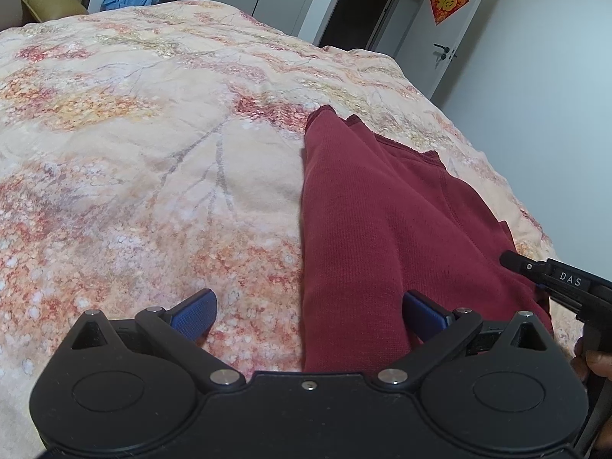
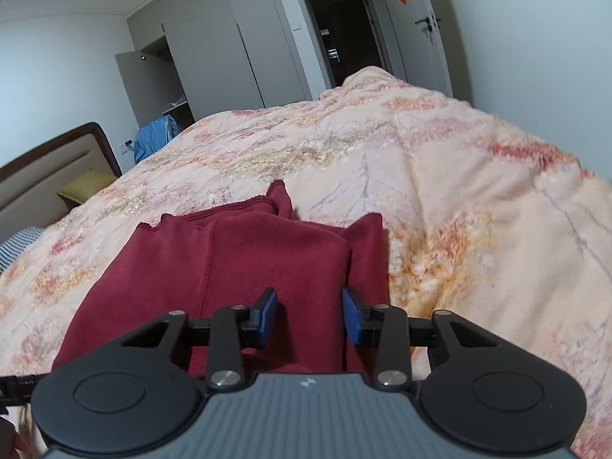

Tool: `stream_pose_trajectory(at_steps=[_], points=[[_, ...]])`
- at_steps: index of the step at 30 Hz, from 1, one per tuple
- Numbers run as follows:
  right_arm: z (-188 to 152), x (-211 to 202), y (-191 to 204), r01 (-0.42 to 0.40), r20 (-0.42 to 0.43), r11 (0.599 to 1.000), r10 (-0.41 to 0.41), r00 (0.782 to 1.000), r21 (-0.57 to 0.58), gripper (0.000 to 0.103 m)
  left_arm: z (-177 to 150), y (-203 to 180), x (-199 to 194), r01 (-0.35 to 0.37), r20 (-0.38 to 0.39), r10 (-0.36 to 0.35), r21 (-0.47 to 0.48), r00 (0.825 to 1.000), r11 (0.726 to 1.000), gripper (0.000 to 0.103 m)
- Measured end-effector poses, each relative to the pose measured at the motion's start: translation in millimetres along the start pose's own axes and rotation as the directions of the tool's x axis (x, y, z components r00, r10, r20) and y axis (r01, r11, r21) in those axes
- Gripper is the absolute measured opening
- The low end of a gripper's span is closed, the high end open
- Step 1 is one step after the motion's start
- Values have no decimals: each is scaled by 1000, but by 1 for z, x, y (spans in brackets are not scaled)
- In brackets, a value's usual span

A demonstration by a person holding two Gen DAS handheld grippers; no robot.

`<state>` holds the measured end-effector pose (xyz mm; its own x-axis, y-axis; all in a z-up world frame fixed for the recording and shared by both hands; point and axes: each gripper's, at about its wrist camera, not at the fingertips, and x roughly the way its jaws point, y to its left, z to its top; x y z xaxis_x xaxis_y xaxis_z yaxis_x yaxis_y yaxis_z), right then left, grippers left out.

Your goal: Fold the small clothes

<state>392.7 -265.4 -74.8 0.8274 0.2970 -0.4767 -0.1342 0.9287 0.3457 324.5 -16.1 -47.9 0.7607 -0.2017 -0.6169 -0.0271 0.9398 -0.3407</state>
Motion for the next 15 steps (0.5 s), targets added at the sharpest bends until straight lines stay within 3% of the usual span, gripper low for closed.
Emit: stream_pose_trajectory(at_steps=[3,6,10,15], points=[[3,-3,2,-1,26,999,2,1000,-35,7,5,-5,2,7,-12,-7,11,1000,1000,103],[12,-15,6,19,94,996,-10,996,-91,7,14,-17,1,32,-17,-31,35,999,999,102],[33,-30,-7,41,156,997,-31,987,-58,7,18,-31,-5,79,14,-80,57,997,995,102],[22,-7,-25,87,60,996,-85,995,-29,7,6,-27,9,73,-39,-72,20,997,997,102]])
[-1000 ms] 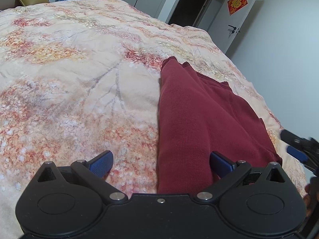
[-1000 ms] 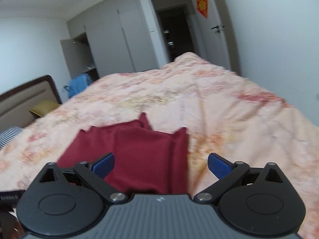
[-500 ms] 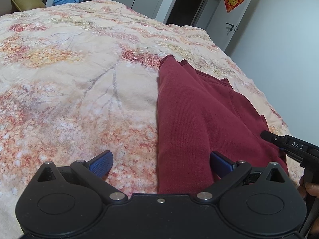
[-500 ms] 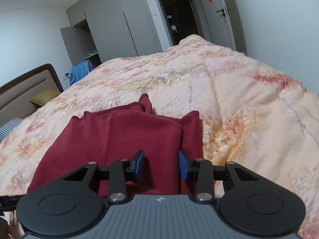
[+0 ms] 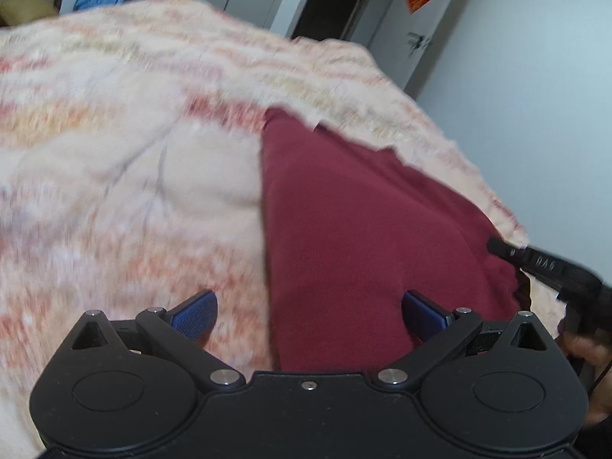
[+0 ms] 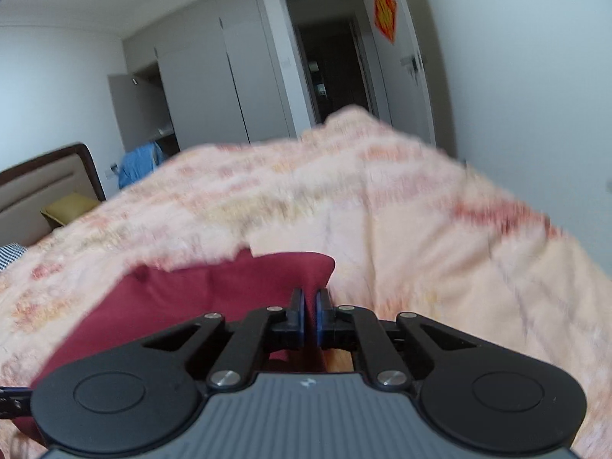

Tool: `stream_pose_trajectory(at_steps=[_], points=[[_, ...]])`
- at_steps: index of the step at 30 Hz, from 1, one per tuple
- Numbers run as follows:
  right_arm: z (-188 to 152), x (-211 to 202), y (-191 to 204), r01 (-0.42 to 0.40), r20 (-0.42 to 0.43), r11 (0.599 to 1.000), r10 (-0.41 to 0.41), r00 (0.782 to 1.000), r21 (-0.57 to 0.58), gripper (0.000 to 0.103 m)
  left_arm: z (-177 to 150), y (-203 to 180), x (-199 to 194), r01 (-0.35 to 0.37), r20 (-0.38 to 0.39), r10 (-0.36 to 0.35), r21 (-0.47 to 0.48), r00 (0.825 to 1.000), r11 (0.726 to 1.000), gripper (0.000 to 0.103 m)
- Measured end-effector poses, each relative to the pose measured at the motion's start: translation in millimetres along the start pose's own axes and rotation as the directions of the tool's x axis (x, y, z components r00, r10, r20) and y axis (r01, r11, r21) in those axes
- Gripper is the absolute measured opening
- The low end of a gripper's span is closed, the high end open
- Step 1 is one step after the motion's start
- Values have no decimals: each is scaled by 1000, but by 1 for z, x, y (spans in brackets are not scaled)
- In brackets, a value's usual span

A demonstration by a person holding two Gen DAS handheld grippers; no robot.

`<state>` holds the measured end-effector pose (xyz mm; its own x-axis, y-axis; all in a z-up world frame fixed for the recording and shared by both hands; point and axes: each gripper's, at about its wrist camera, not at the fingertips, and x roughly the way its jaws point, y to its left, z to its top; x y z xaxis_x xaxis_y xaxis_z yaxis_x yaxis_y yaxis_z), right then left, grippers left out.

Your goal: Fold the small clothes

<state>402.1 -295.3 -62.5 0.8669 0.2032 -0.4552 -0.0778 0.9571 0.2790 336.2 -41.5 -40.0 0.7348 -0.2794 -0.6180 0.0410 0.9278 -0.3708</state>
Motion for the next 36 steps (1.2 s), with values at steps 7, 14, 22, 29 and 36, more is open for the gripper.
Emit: stream_pose_trajectory(at_steps=[7,14,22,29,36], points=[[-22,6,5,36,-5,999,-37,999,-32,11,-3,4,2,4,4,-4,-2,1000,1000,102],[-23,-3,8,93,20,995,-92,996,-37,52,-5,3,0,2,7,-2,0,1000,1000,103],[-25,-29,20,98,68,992,-93,993,-74,91,-6,1,0,-7,11,7,6,1000,1000,102],[-49,-31,37,96,6,980,-96,995,-175,97,-6,2,0,-1,-4,1,14,1000,1000,102],[-72,-57,23,102,47,989,-98,994,-111,101,-6,1,-1,-5,-11,5,15,1000,1000,102]])
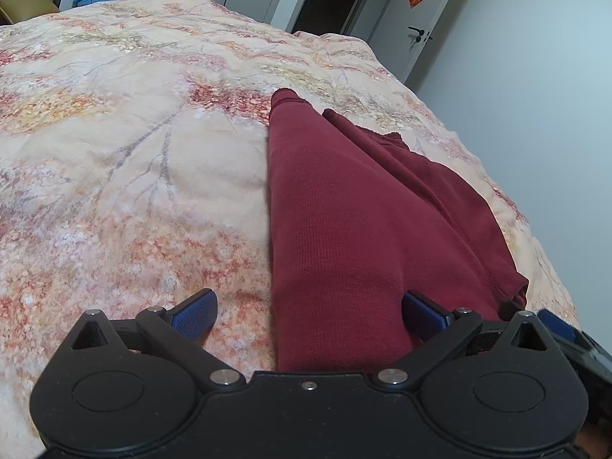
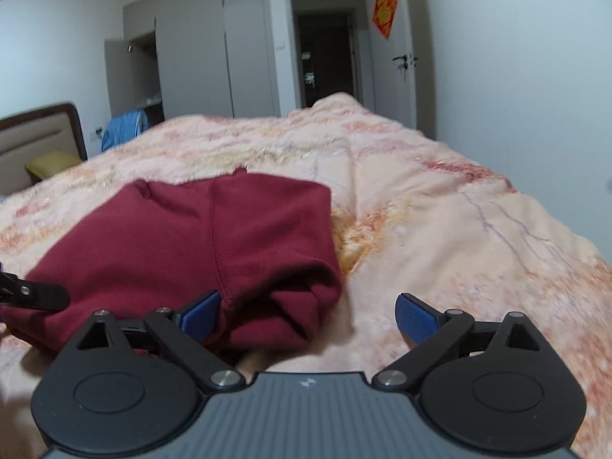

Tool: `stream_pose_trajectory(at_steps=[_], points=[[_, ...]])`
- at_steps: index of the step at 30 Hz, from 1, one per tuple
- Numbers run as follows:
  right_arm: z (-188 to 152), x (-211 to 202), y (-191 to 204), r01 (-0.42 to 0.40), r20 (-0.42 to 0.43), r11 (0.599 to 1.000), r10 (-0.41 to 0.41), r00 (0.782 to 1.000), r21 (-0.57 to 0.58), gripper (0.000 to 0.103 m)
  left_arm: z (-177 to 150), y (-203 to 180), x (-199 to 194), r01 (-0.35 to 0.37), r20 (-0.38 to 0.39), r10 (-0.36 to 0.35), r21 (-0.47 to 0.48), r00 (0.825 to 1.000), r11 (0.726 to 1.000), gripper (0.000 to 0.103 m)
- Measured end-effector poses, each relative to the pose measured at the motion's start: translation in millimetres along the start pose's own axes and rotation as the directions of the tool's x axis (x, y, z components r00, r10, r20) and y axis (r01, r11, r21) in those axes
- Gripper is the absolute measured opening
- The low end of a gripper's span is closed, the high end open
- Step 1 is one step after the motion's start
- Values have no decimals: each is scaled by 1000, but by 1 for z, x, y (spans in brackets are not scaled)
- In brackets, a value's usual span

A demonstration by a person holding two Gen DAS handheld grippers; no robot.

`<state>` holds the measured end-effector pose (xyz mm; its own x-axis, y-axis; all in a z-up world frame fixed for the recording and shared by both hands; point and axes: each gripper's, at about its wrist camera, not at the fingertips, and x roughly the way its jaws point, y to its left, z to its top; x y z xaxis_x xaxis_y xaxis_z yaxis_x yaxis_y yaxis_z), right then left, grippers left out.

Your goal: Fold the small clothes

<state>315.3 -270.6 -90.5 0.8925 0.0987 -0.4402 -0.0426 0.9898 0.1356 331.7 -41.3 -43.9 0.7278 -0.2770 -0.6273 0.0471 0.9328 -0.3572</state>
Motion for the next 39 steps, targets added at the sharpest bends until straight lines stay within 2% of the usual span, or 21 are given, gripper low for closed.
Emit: stream_pose_trajectory(at_steps=[3,7,9,13,20,25,28,30,32,36,39], points=[[-7,-6,0,9,2,1000,-9,1000,-11,102,-1,-1,-1,-5,-3,5,1,1000,1000,102],[-17,-4,-5,26,-26,999,-25,999,30,103,-1,-2,-2,-13,-13,13,10,1000,1000,102],[-22,-1,-2,50,-39,999,-50,998,5,102,-2,-3,-3,-16,-18,17,15,1000,1000,102],[-25,0,5,87,-30,995,-89,996,-49,103,-4,-4,-4,-20,-20,20,20,1000,1000,102],[-29,-2,4,81,-8,996,-81,997,-41,103,-5,-4,-4,-21,-19,22,21,1000,1000,102],[-37,-5,5,93,45,994,-91,995,-48,103,-5,-5,-7,-21,-15,21,13,1000,1000,102],[-40,-18,1,77,109,997,-77,991,1,103,-1,-4,-14,-18,-12,18,11,1000,1000,102],[-44,-36,-8,47,197,995,-64,978,90,103,3,-4,-20,-27,-14,27,24,1000,999,102],[-48,-50,-17,19,237,985,-59,970,169,103,8,-4,-25,-31,-5,31,44,1000,999,102],[-38,-52,-29,15,199,976,-59,978,217,103,22,2,-31,-12,25,11,26,1000,1000,102],[-19,-38,-32,-30,158,979,-2,988,200,103,34,6,-22,-13,30,12,11,999,1000,102]])
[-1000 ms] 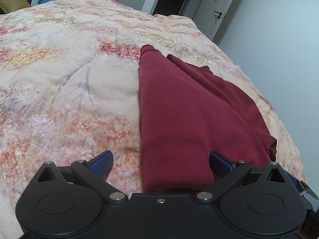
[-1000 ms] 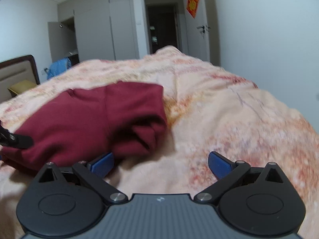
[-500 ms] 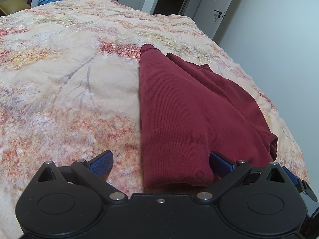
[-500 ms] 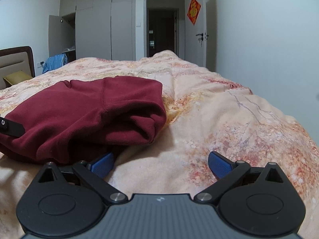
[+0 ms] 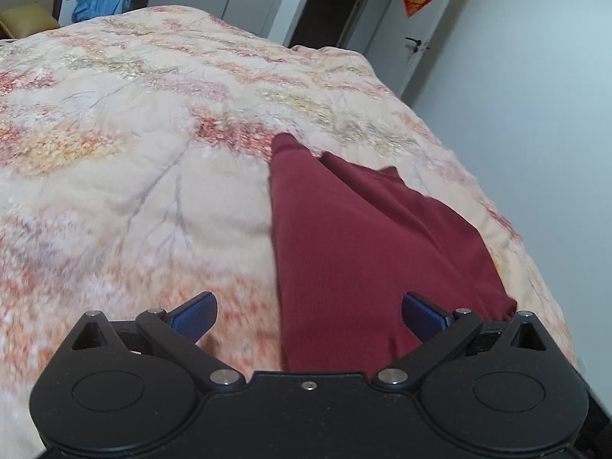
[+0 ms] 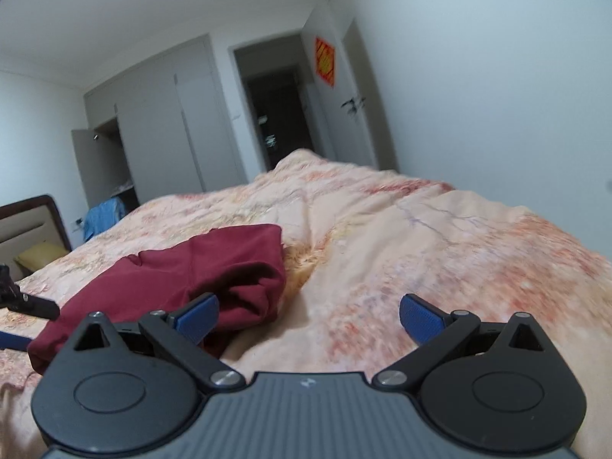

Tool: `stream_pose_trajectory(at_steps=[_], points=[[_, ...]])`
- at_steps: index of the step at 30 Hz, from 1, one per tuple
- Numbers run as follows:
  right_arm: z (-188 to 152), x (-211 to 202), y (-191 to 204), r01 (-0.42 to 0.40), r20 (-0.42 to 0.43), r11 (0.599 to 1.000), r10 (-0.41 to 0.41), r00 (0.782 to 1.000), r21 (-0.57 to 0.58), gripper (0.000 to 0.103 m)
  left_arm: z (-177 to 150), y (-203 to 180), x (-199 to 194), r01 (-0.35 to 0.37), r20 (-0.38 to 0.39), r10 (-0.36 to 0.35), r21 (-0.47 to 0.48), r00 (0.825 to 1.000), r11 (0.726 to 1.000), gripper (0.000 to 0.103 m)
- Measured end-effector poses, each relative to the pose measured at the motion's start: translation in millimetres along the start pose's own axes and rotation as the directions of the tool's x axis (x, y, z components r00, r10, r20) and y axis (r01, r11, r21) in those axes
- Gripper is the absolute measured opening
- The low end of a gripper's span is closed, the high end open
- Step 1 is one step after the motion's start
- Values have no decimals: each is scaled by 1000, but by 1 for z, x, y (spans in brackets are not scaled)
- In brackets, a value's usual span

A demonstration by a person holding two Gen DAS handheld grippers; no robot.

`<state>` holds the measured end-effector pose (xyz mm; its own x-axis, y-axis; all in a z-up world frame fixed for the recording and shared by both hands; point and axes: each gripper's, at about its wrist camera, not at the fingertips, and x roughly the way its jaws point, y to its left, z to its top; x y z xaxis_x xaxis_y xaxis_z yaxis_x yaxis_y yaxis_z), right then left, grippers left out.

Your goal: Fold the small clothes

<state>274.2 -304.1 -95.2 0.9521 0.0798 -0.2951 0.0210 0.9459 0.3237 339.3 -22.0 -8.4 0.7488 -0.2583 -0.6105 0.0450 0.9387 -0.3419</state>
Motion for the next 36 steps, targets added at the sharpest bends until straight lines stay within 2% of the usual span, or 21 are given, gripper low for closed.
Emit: stream_pose_trajectory(at_steps=[2,4,8,9,11,14,17,19,22,26,29,32,34,36], points=[[13,17,2,-65,-21,998,65,998,-4,103,7,0,8,-19,10,19,7,1000,1000,102],[27,43,7,-133,-84,991,132,988,-2,103,13,1,15,-26,2,26,13,1000,1000,102],[51,98,15,-160,-176,987,154,972,-23,103,20,0,28,-17,-7,17,28,1000,999,102],[55,110,16,-186,-197,982,178,964,-21,103,22,0,31,-15,-11,15,36,1000,999,102],[56,132,15,-267,-247,964,261,933,9,103,24,0,38,-16,-20,17,49,1000,999,102],[47,148,14,-300,-299,953,300,906,49,102,23,4,46,-1,-37,3,49,999,999,103],[38,135,21,-308,-246,951,295,923,-18,95,22,12,51,22,-53,-20,25,998,999,103],[37,126,27,-296,-201,952,275,940,-79,88,22,16,53,36,-59,-36,1,998,999,103],[35,114,40,-274,-148,945,250,957,-176,82,19,23,52,40,-60,-41,-24,997,999,103],[27,100,60,-230,-90,918,213,973,-323,73,17,26,51,37,-64,-39,-31,997,999,103],[13,92,87,-192,-53,847,191,980,-495,79,20,25,51,23,-79,-25,-25,997,999,103],[3,90,100,-185,-37,801,200,979,-570,82,21,22,49,3,-87,-4,-13,996,1000,103],[2,90,98,-192,-39,808,206,978,-557,84,21,20,49,-9,-86,9,-7,996,1000,103],[7,92,90,-226,-59,834,228,972,-503,89,21,18,49,-19,-88,18,-9,996,1000,103]])
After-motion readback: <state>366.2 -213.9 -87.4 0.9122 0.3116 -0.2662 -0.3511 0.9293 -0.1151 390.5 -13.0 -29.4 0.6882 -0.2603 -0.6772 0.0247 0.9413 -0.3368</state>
